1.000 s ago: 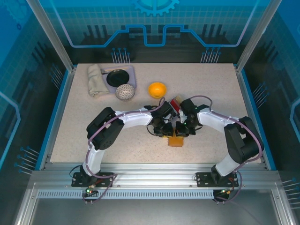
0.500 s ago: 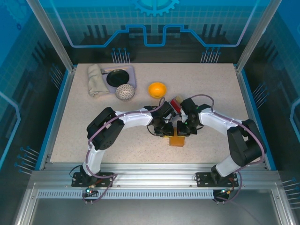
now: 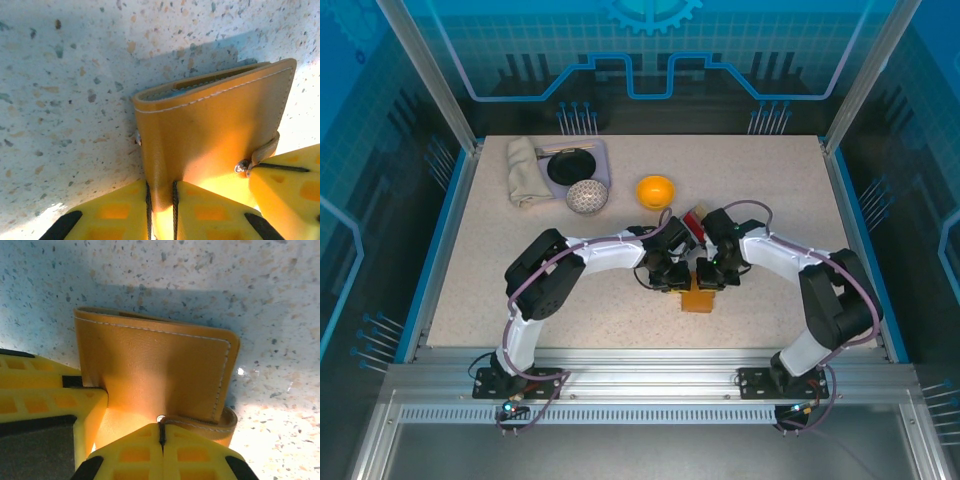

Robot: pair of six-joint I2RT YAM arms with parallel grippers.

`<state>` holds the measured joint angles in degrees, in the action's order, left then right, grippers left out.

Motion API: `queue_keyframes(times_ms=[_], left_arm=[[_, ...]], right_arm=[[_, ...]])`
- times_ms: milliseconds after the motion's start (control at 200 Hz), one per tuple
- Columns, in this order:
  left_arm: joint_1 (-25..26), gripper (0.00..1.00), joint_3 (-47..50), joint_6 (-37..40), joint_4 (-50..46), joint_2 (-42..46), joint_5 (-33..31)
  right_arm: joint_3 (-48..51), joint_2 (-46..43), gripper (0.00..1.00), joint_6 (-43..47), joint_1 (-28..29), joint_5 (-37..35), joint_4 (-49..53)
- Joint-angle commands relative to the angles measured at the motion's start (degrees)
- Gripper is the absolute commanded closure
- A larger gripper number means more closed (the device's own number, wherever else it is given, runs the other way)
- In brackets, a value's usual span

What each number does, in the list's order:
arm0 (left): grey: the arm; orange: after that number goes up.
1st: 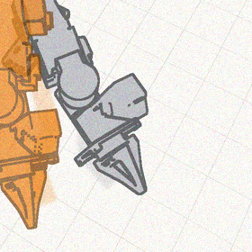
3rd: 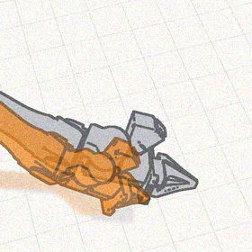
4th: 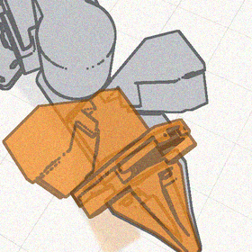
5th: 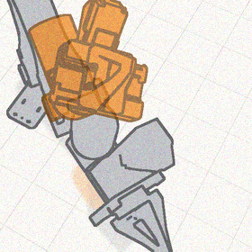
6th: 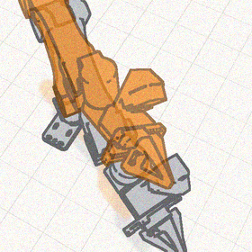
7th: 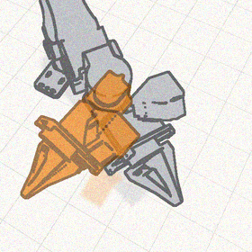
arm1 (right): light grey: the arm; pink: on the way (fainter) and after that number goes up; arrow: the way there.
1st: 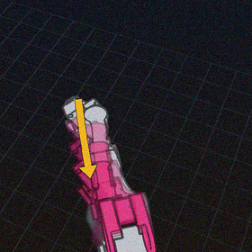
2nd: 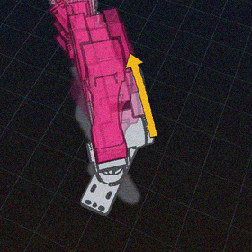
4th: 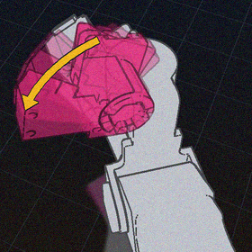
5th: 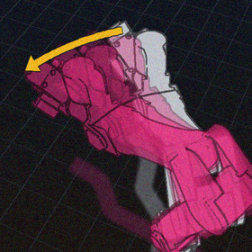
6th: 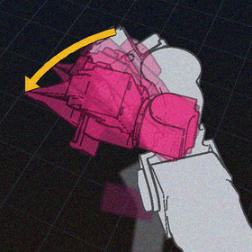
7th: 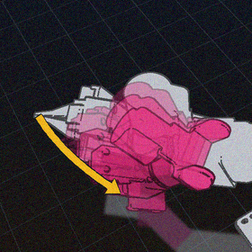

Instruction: Put the credit cards into the card holder

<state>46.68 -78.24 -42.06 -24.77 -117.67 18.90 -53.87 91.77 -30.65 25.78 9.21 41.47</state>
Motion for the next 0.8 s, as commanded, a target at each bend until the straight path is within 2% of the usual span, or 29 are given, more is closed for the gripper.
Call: queue_keyframes(times_ms=[0,410,795], left_arm=[[0.44,0.81,1.48,-0.21,-1.42,-1.95,-1.23],[0.45,0.81,1.24,-0.12,-1.16,-2.1,-0.88],[0.46,0.82,2.24,-0.64,0.2,-1.71,-0.66]], right_arm=[[-1.02,0.67,1.0,-1.0,0.87,2.84,-1.66],[-0.28,6.63,1.0,-1.43,2.28,0.03,-3.08],[-0.97,16.28,1.0,-4.81,5.49,-2.97,-4.6]])
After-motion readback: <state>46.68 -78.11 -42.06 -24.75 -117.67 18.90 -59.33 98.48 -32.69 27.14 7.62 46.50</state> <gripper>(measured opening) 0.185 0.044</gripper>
